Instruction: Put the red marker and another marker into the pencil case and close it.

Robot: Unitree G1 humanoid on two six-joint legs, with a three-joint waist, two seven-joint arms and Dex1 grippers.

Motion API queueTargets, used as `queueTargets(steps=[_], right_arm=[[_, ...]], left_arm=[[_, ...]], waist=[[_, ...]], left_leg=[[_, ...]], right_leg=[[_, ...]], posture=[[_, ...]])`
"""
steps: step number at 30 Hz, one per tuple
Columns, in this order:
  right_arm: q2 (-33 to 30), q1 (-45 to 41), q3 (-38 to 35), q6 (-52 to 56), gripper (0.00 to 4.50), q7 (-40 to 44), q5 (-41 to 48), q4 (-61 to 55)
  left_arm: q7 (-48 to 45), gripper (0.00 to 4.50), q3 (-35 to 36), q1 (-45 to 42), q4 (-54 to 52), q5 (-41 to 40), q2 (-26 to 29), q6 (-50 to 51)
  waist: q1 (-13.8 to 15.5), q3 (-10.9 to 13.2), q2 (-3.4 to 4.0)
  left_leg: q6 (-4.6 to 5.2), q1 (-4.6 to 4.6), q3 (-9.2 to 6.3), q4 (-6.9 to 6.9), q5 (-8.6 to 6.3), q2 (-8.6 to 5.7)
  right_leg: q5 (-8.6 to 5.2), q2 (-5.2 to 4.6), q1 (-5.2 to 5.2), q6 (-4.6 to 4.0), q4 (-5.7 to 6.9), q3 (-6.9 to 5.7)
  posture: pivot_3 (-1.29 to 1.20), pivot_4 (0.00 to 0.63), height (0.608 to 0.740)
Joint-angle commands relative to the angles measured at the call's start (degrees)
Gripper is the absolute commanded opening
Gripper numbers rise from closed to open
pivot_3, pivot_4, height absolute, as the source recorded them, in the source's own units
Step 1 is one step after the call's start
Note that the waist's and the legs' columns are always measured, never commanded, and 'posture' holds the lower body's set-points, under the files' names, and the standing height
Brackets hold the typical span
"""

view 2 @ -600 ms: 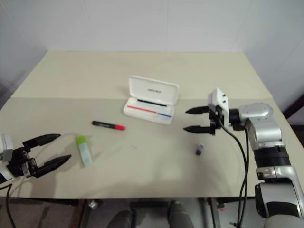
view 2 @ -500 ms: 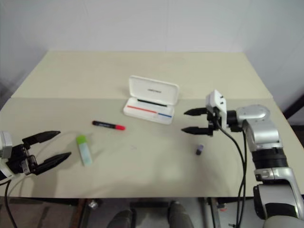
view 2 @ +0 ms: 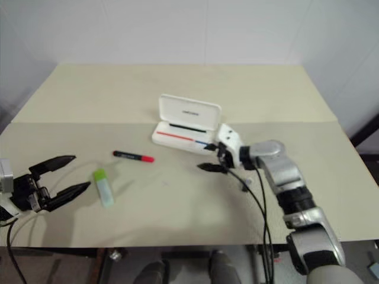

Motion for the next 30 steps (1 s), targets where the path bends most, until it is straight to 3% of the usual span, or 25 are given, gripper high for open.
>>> queueTargets(steps=[1,12,30], right_arm=[[2.24,-4.13,0.06,-3.42,4.5,-2.97,-2.24,4.17],[8.17,-15.08,3.02,-12.46,4.5,-5.9,-10.42,23.89],[5.08,-11.89,5.67,-10.29,4.5,2.8,-12.86,21.19]], left_arm=[[0.13,4.47,3.46,0.9,-1.8,-2.27,-0.46,-1.16],[2.28,4.47,6.27,2.71,-4.21,-3.05,-1.45,-1.89],[4.0,4.47,7.73,6.31,-7.21,-3.68,-2.01,-1.66]], waist=[[0.11,0.0,0.0],[0.01,-0.01,-0.01],[-1.12,-0.01,-0.02]], left_leg=[[0.0,0.0,-0.01,-0.01,0.0,0.0],[-0.02,-0.02,-0.02,-0.09,-0.01,-0.01],[-0.04,-0.02,-0.01,-0.19,-0.02,0.0]], right_leg=[[0.0,0.0,0.0,0.0,0.01,-0.01],[0.0,-0.01,-0.03,0.0,-0.01,-0.05],[-0.02,0.02,-0.09,-0.03,0.03,-0.04]], posture=[[0.0,0.15,0.74],[0.0,0.15,0.74],[0.0,0.15,0.74]])
